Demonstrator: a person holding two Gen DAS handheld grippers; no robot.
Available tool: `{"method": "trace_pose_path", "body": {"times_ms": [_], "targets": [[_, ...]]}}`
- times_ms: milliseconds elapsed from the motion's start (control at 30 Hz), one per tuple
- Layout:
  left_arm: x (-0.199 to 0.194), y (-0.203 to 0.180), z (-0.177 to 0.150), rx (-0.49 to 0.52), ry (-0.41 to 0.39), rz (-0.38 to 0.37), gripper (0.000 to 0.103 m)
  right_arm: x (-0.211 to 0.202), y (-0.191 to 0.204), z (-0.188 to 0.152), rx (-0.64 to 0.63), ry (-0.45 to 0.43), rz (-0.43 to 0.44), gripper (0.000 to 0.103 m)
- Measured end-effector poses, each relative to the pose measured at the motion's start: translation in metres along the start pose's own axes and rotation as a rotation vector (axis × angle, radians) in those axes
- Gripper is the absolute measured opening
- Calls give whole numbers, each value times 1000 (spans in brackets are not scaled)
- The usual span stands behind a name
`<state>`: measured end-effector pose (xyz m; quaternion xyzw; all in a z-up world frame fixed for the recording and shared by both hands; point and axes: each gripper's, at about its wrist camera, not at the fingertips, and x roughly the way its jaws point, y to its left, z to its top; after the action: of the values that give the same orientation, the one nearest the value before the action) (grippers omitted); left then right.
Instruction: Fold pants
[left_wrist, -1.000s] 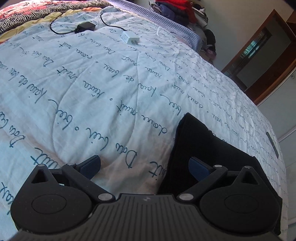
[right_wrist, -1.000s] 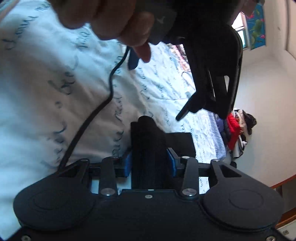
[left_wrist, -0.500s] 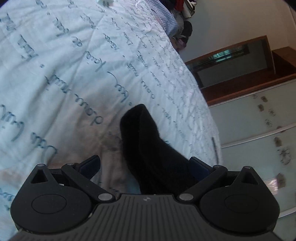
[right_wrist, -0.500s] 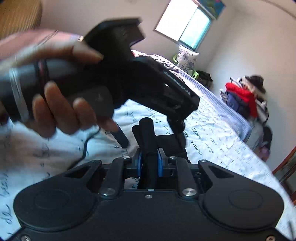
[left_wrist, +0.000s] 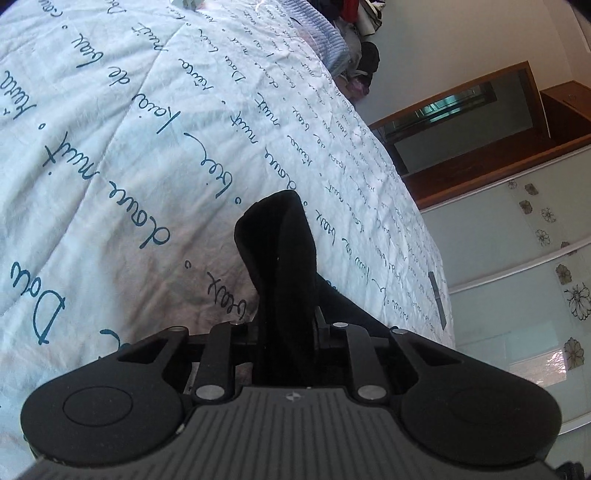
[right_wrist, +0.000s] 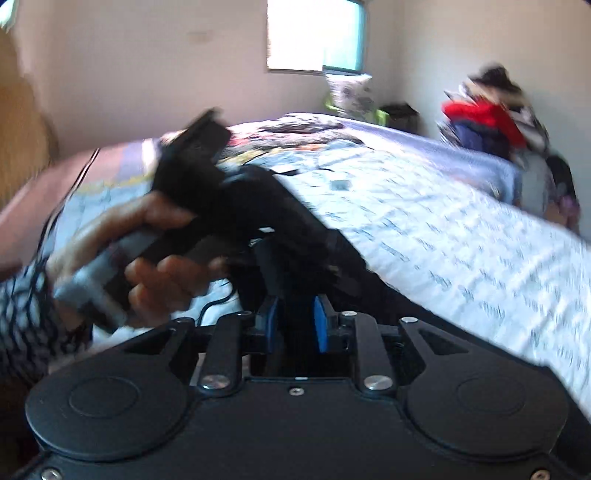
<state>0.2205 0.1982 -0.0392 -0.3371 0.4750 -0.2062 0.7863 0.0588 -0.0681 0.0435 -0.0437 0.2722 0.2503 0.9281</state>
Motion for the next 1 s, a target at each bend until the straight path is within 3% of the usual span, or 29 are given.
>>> {"method": "trace_pose_path", "body": {"times_ms": [33,67,133,167,200,300,333,433,533,600,800,1000], "targets": [[-3,-6,-3,22,-14,19,20,8,-3,-2,-5,14,-44,20],[-6,-13,-6,50,-31,34,20,11,-6,-2,17,22,-33,21],[-12,-26,-12,104,-64,62,20,3,-24,-2,211,-24,186,21],[-14,-29,-13,118,-69,68,20,-3,-31,-2,280,-55,256,21],[-14,-30,-13,117,-68,76,20,-8,-33,-2,293,-81,258,21],[-19,-39,-18,112,-71,93,20,-5,-23,-4,123,-50,5,22],[-23,-46,-22,127,-82,93,20,0,-24,-6,105,-29,-25,22],[-32,-74,-40,178,-99,60,20,4,-34,-12,191,-37,77,22],[-37,-105,-60,257,-156,119,20,-11,-46,-14,227,-92,85,22],[-42,-123,-71,283,-170,116,20,-27,-49,-16,234,-129,89,22],[-44,-180,-102,341,-146,25,21,-91,-75,-31,268,-239,48,22],[-16,-245,-142,418,-91,-42,21,-151,-108,-57,328,-328,-35,22]]}}
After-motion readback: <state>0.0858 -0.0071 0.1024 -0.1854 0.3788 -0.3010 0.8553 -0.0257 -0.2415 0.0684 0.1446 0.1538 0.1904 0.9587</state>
